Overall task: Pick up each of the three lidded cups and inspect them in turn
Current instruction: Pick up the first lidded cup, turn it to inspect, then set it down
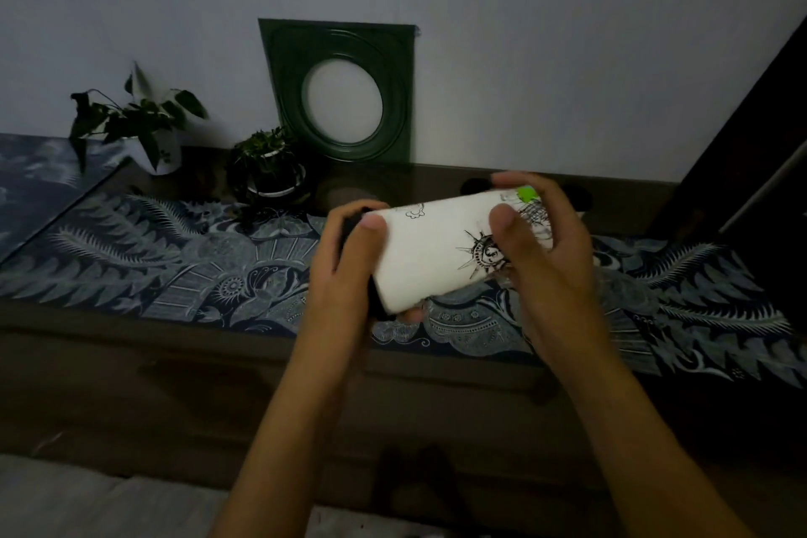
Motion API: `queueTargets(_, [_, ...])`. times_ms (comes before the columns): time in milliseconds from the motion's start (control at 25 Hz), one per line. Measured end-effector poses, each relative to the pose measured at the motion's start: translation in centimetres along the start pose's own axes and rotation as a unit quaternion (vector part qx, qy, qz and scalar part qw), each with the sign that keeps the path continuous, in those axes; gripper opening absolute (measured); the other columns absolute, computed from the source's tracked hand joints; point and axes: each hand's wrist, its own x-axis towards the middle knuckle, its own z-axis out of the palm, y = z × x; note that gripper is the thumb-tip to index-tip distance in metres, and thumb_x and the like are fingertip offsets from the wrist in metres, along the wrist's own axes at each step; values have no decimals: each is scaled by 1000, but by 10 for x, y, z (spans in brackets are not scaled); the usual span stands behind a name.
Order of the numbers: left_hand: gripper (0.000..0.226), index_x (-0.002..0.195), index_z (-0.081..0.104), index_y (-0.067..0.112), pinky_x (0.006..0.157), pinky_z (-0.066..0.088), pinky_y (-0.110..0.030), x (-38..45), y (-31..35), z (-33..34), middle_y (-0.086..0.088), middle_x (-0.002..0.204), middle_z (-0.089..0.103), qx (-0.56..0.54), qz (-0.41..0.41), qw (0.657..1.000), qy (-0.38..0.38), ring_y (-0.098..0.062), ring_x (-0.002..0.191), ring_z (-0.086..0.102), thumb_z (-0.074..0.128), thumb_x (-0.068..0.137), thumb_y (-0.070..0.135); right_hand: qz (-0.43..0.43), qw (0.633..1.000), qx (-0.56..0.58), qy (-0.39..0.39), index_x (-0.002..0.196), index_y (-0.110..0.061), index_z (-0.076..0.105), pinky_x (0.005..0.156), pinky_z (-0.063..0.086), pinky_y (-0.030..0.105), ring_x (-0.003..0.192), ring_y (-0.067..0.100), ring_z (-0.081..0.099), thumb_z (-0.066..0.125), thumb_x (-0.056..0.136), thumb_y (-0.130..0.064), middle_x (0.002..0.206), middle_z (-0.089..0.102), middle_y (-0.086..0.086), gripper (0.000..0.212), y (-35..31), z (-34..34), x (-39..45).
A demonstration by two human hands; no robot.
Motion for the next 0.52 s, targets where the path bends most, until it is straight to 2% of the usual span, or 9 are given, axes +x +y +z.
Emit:
queueTargets(80, [45,109,65,24,49,58,-35,2,-2,-6,-11,116,74,-15,-82,996,-7,-28,85,77,61,78,57,-68,994,-83,-37,113,-18,60,67,60,31,92,16,70,62,83,-39,106,69,-1,37,-1,-4,0])
queueTargets(120, [45,109,66,25,52,59,-38,2,-3,-8,-10,116,74,-11,-86,996,-10,-28,87,77,58,80,58,-88,990,-102,-42,109,-19,60,64,59,28,87,13,69,59,84,-39,102,68,-1,32,-1,-4,-1])
queueTargets(200, [45,113,63,29,62,60,-48,1,-4,-7,-6,118,71,11,-22,1000,-5,-29,99,73,58,80,59,-89,989,-111,-31,102,-20,60,59,55,24,79,8,66,56,85,-40,91,66,-4,26,3,-3,-2])
queueTargets(240, [45,115,61,32,63,58,-45,0,-4,-6,-4,119,68,24,26,999,-3,-25,101,71,57,79,58,-63,993,-100,-17,98,-21,60,58,53,27,76,9,65,56,85,-42,87,65,-4,26,8,-1,-3])
queueTargets(320, [45,121,56,37,65,56,-28,-3,-3,-3,3,118,60,88,120,989,-1,-7,98,67,57,78,52,52,998,-23,18,93,-22,62,58,53,32,77,18,67,58,87,-42,86,67,1,21,16,6,-3])
queueTargets(400, [44,122,53,37,66,54,-19,-3,-6,-3,7,117,59,134,166,977,11,1,96,65,57,79,49,122,992,-4,37,92,-21,63,57,55,34,78,21,69,56,94,-37,86,69,4,17,18,9,-2])
queueTargets(440, [43,120,56,38,66,55,-21,-2,-9,-5,10,114,61,132,159,978,26,0,94,66,58,79,49,105,993,-47,31,92,-23,63,57,55,32,78,18,68,54,96,-36,86,69,1,16,20,8,-1])
queueTargets(520, [39,113,62,39,64,59,-30,2,-12,-9,13,106,69,93,96,989,57,-9,92,70,60,76,52,6,982,-187,-7,102,-26,63,59,50,20,79,8,63,52,96,-36,93,64,-4,16,20,8,-2])
